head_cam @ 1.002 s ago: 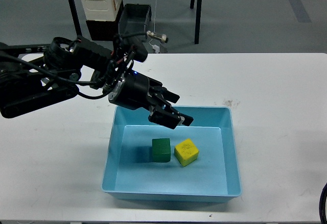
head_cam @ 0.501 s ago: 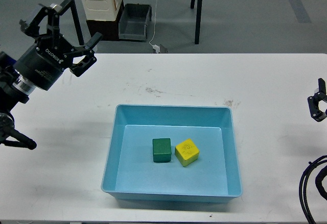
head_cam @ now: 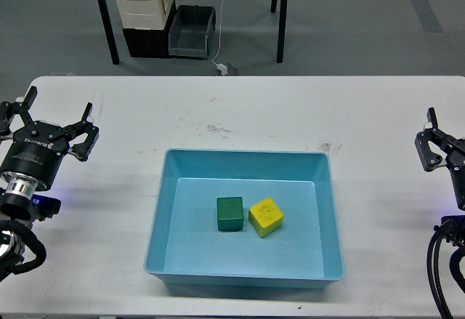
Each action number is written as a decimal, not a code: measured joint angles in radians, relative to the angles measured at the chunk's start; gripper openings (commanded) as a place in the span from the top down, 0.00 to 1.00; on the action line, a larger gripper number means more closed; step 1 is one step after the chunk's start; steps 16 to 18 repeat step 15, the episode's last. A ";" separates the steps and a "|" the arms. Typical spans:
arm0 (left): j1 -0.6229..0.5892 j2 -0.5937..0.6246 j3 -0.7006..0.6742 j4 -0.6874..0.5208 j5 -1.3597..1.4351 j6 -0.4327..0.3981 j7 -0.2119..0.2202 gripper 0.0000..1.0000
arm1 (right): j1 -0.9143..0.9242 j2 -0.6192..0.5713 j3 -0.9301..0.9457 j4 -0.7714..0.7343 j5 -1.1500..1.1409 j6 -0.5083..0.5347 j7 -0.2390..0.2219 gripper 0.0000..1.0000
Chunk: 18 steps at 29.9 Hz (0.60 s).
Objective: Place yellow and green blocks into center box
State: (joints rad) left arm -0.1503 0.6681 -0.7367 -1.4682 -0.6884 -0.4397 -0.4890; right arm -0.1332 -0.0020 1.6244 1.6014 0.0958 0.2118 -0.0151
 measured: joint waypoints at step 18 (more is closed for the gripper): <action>0.064 -0.090 -0.020 -0.023 -0.086 -0.024 0.000 0.00 | -0.065 0.002 0.000 0.005 0.024 0.033 0.001 0.00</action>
